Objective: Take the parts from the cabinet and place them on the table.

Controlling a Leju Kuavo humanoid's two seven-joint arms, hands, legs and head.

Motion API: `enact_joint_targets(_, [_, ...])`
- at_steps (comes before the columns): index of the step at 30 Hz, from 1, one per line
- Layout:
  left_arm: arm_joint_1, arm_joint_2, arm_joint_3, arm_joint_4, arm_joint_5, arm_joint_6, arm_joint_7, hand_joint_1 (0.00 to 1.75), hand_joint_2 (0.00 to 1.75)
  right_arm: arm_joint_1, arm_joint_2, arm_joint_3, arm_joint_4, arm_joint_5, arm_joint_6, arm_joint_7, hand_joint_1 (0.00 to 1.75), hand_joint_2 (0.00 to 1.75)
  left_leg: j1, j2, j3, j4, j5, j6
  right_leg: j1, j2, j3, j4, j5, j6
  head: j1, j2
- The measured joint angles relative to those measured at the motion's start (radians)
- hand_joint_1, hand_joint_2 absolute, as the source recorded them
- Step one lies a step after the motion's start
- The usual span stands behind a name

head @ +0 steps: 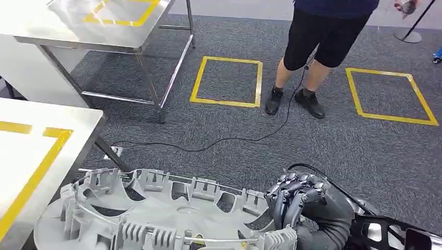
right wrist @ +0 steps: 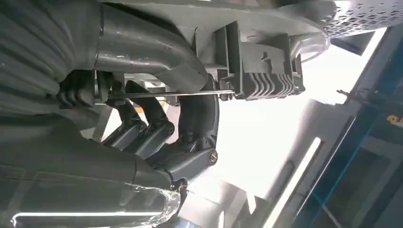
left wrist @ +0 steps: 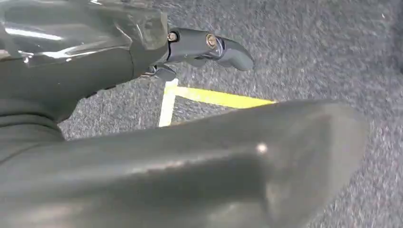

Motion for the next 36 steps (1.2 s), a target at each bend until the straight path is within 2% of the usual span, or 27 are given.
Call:
enact_joint_targets(1, [0.002,0.000,0.000,-0.005,0.000,0.000,0.000,0.00,0.00,-0.004,-0.001,0.002,0.000,0.000,0.000,0.000,1.75,1.75,0.000,-0.014,0.007,-0.017,0.007,0.008,0.003,-0.011,0.009,-0.005,-0.001,0.006,0.000,0.000])
enact_joint_targets(2, [0.004,-0.003,0.000,-0.007,0.000,0.000,0.000,0.00,0.00,-0.006,-0.003,0.003,0.002,0.000,0.000,0.000,1.75,1.75,0.011,-0.029,0.033,-0.037,0.023,0.009,-0.002,0.025,0.004,0.008,-0.009,0.008,0.003,0.000])
enact_joint_targets(3, [0.001,-0.003,0.000,-0.007,0.000,-0.001,0.001,0.00,0.00,-0.006,-0.004,0.004,0.003,-0.001,0.000,-0.002,1.75,1.75,0.014,-0.038,0.037,-0.043,0.029,0.016,-0.004,0.074,-0.016,0.054,-0.035,0.003,0.003,0.000])
enact_joint_targets(4, [-0.002,-0.002,0.000,-0.007,0.000,-0.001,0.001,0.00,0.00,-0.006,-0.004,0.005,0.006,-0.003,0.000,-0.003,1.75,1.75,0.015,-0.051,0.035,-0.044,0.030,0.018,-0.004,0.101,-0.049,0.125,-0.066,-0.002,0.008,0.000])
enact_joint_targets(6, [-0.004,-0.004,0.000,-0.007,0.000,-0.001,0.002,0.00,0.00,-0.006,-0.004,0.006,0.011,-0.004,0.000,-0.005,1.75,1.75,0.014,-0.079,0.033,-0.043,0.030,0.018,-0.007,0.114,-0.127,0.281,-0.124,-0.003,0.008,0.000])
enact_joint_targets(7, [-0.003,-0.005,0.000,-0.007,0.001,-0.001,0.004,0.00,0.00,-0.005,-0.006,0.008,0.016,-0.005,0.000,-0.006,1.75,1.75,0.014,-0.094,0.033,-0.043,0.030,0.018,-0.008,0.115,-0.145,0.312,-0.126,0.004,0.008,0.000])
enact_joint_targets(9, [-0.003,-0.005,0.000,-0.007,0.005,0.001,0.008,0.00,0.00,-0.007,-0.010,0.013,0.023,-0.006,0.000,-0.008,1.75,1.75,0.017,-0.126,0.035,-0.041,0.030,0.016,-0.015,0.116,-0.106,0.223,-0.079,0.027,0.009,0.000])
enact_joint_targets(11, [-0.003,-0.005,0.000,-0.007,0.008,0.003,0.011,0.00,0.00,-0.008,-0.014,0.014,0.026,-0.010,0.000,-0.013,1.75,1.75,0.022,-0.158,0.034,-0.028,0.023,0.005,-0.025,0.147,-0.010,0.022,0.005,0.050,0.009,0.000])
enact_joint_targets(12, [-0.002,-0.004,0.000,-0.007,0.012,0.005,0.014,0.00,0.00,-0.010,-0.014,0.015,0.029,-0.011,0.000,-0.016,1.75,1.75,0.021,-0.169,0.031,-0.023,0.018,-0.005,-0.021,0.173,-0.002,0.011,0.000,0.037,0.008,0.000])
enact_joint_targets(13, [-0.003,-0.003,0.000,-0.009,0.015,0.005,0.017,0.00,0.00,-0.012,-0.014,0.018,0.032,-0.013,0.000,-0.020,1.75,1.75,0.020,-0.176,0.023,-0.011,0.014,-0.011,-0.023,0.177,0.006,-0.005,0.004,0.028,0.012,0.000])
enact_joint_targets(16, [0.007,-0.005,0.000,-0.010,0.018,0.005,0.019,0.00,0.00,-0.019,-0.014,0.023,0.039,-0.015,0.000,-0.024,1.75,1.75,0.026,-0.200,0.007,-0.016,0.018,-0.019,-0.012,0.152,0.003,0.001,0.004,0.010,0.012,0.000])
enact_joint_targets(17, [0.010,-0.003,0.000,-0.013,0.019,0.005,0.021,0.00,0.00,-0.022,-0.014,0.025,0.040,-0.014,0.000,-0.024,1.75,1.75,0.029,-0.195,0.004,-0.007,0.011,-0.023,-0.022,0.141,0.006,-0.002,0.005,0.004,0.010,0.000])
enact_joint_targets(18, [0.011,-0.005,0.000,-0.013,0.019,0.005,0.021,0.00,0.00,-0.023,-0.014,0.026,0.040,-0.014,0.000,-0.024,1.75,1.75,0.021,-0.135,-0.006,0.022,-0.007,-0.028,-0.020,0.132,0.009,-0.002,0.003,-0.005,0.008,0.000])
enact_joint_targets(19, [0.008,-0.004,0.000,-0.013,0.019,0.005,0.021,0.00,0.00,-0.024,-0.013,0.026,0.040,-0.015,0.000,-0.024,1.75,1.75,0.021,-0.092,-0.038,0.082,-0.039,-0.032,-0.017,0.121,0.011,-0.002,0.000,-0.010,0.002,0.000])
enact_joint_targets(20, [0.004,-0.003,0.000,-0.014,0.019,0.005,0.021,0.00,0.00,-0.024,-0.013,0.026,0.040,-0.017,0.000,-0.024,1.75,1.75,0.024,-0.066,-0.087,0.176,-0.081,-0.035,-0.012,0.108,0.011,-0.002,-0.003,-0.014,0.002,0.000])
enact_joint_targets(22, [0.004,-0.005,0.000,-0.014,0.017,0.004,0.021,0.00,0.00,-0.024,-0.014,0.026,0.042,-0.019,0.000,-0.024,1.75,1.75,0.026,-0.053,-0.165,0.317,-0.125,-0.036,-0.007,0.081,0.012,-0.002,-0.007,-0.019,0.001,0.000])
enact_joint_targets(23, [0.006,-0.006,0.000,-0.013,0.016,0.002,0.021,0.00,0.00,-0.024,-0.014,0.027,0.043,-0.019,0.000,-0.024,1.75,1.75,0.026,-0.053,-0.172,0.320,-0.112,-0.035,-0.004,0.068,0.013,-0.002,-0.009,-0.021,0.001,0.000])
enact_joint_targets(24, [0.006,-0.006,0.000,-0.014,0.016,0.003,0.021,0.00,0.00,-0.024,-0.014,0.027,0.044,-0.019,0.000,-0.025,1.75,1.75,0.026,-0.051,-0.153,0.274,-0.078,-0.032,-0.001,0.057,0.015,-0.002,-0.012,-0.021,0.002,0.000])
enact_joint_targets(26, [0.006,-0.005,0.000,-0.014,0.016,0.007,0.021,0.00,0.00,-0.024,-0.013,0.027,0.044,-0.019,0.001,-0.025,1.75,1.75,0.018,-0.029,-0.059,0.093,0.009,-0.015,0.004,0.035,0.026,-0.002,-0.019,-0.021,0.002,0.000])
enact_joint_targets(27, [0.005,-0.003,0.000,-0.015,0.016,0.009,0.021,0.00,0.00,-0.024,-0.013,0.027,0.044,-0.020,0.003,-0.026,1.75,1.75,0.004,0.022,-0.013,0.007,0.026,0.000,0.005,0.024,0.032,-0.004,-0.023,-0.021,0.002,0.000])
enact_joint_targets(28, [0.002,-0.002,0.000,-0.016,0.016,0.010,0.021,0.00,0.00,-0.025,-0.013,0.027,0.044,-0.019,0.004,-0.026,1.75,1.75,0.001,0.031,-0.012,0.007,0.018,0.004,0.013,0.016,0.033,-0.005,-0.027,-0.015,0.006,0.000])
enact_joint_targets(31, [0.008,-0.002,0.000,-0.018,0.026,0.013,0.027,0.00,0.00,-0.026,-0.010,0.028,0.047,-0.019,0.016,-0.026,1.75,1.75,-0.006,0.000,-0.017,0.000,0.018,0.011,0.008,-0.013,0.038,-0.013,-0.030,-0.005,0.003,0.000])
enact_joint_targets(32, [0.010,-0.002,0.000,-0.022,0.035,0.010,0.037,0.00,0.00,-0.027,-0.009,0.028,0.047,-0.020,0.020,-0.025,1.75,1.75,-0.003,-0.014,0.001,-0.022,0.027,0.017,0.013,-0.019,0.047,-0.018,-0.032,-0.001,0.003,0.000])
enact_joint_targets(33, [0.014,-0.004,0.000,-0.022,0.040,0.007,0.043,0.00,0.00,-0.030,-0.010,0.028,0.049,-0.020,0.023,-0.024,1.75,1.75,0.008,-0.028,0.018,-0.040,0.038,0.014,0.006,0.033,0.037,0.002,-0.040,0.001,0.007,0.000])
enact_joint_targets(34, [0.011,-0.004,0.000,-0.022,0.042,0.005,0.045,0.00,0.00,-0.030,-0.010,0.029,0.050,-0.021,0.024,-0.023,1.75,1.75,0.012,-0.037,0.023,-0.043,0.044,0.020,0.005,0.082,0.017,0.049,-0.063,-0.003,0.007,0.000])
enact_joint_targets(35, [0.007,-0.003,0.000,-0.022,0.050,0.004,0.056,0.00,0.00,-0.031,-0.010,0.028,0.051,-0.024,0.024,-0.023,1.75,1.75,0.014,-0.051,0.023,-0.043,0.044,0.021,0.002,0.109,-0.021,0.126,-0.090,-0.005,0.011,0.000])
enact_joint_targets(36, [0.006,-0.003,0.000,-0.022,0.054,0.004,0.062,0.00,0.00,-0.030,-0.010,0.028,0.053,-0.026,0.024,-0.023,1.75,1.75,0.014,-0.067,0.023,-0.043,0.044,0.021,-0.002,0.116,-0.066,0.207,-0.113,-0.005,0.013,0.000])
